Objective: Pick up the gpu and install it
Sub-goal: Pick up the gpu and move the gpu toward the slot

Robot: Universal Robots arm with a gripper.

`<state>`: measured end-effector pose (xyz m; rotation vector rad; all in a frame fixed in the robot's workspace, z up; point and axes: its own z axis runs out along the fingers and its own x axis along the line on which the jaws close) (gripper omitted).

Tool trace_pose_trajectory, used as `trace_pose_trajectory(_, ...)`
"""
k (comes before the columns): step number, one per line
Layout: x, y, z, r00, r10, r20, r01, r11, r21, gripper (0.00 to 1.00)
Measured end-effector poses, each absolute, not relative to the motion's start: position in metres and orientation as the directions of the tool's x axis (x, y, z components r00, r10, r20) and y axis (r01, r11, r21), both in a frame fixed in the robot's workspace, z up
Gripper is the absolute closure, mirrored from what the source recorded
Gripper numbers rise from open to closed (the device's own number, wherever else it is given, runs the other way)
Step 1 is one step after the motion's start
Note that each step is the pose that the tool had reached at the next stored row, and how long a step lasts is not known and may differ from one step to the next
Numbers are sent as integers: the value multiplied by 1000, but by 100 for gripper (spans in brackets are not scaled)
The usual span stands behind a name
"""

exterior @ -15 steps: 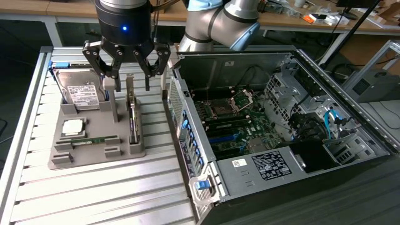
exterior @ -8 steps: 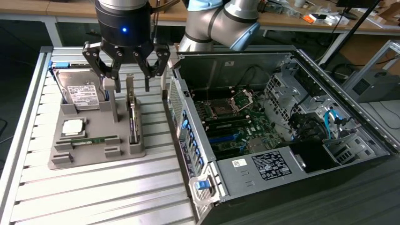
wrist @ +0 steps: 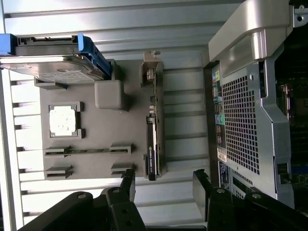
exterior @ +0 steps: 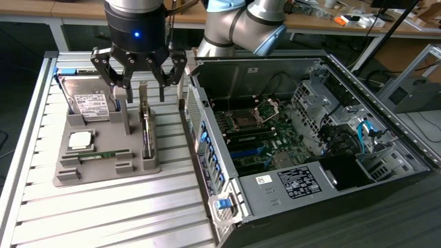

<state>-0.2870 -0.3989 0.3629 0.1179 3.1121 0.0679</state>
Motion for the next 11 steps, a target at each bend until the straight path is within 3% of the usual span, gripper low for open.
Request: trace_pose_trajectory(11,-288,-399,360,-997,76,-25,75,996,45,40)
